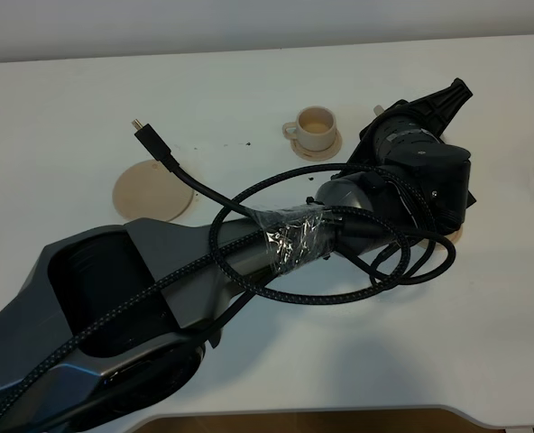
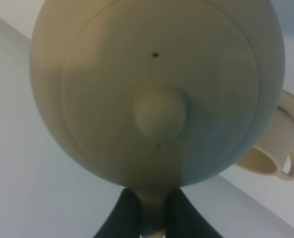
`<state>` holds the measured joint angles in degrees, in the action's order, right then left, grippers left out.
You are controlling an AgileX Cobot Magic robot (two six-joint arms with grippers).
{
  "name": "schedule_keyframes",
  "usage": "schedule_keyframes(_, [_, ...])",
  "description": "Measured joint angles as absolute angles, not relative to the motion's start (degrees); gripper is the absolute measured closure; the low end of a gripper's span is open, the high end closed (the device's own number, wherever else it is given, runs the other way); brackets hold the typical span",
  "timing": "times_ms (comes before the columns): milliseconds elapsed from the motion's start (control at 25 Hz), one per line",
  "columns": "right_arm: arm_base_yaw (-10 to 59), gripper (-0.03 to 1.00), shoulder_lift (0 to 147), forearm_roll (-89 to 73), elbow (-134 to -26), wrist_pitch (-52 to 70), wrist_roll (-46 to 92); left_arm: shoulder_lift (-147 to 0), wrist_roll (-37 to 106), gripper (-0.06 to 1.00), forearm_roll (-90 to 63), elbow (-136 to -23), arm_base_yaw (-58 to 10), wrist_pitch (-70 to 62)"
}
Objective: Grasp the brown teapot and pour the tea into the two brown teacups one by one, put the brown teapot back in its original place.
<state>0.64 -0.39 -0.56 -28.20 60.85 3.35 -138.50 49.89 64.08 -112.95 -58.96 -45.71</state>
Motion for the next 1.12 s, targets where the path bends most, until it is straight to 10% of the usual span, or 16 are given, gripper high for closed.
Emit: schedule_keyframes(1120, [0.64, 0.59, -0.39, -0.56, -28.2, 60.85, 3.35, -138.5, 55.21, 0.82, 65.4, -112.95, -58.96, -45.31])
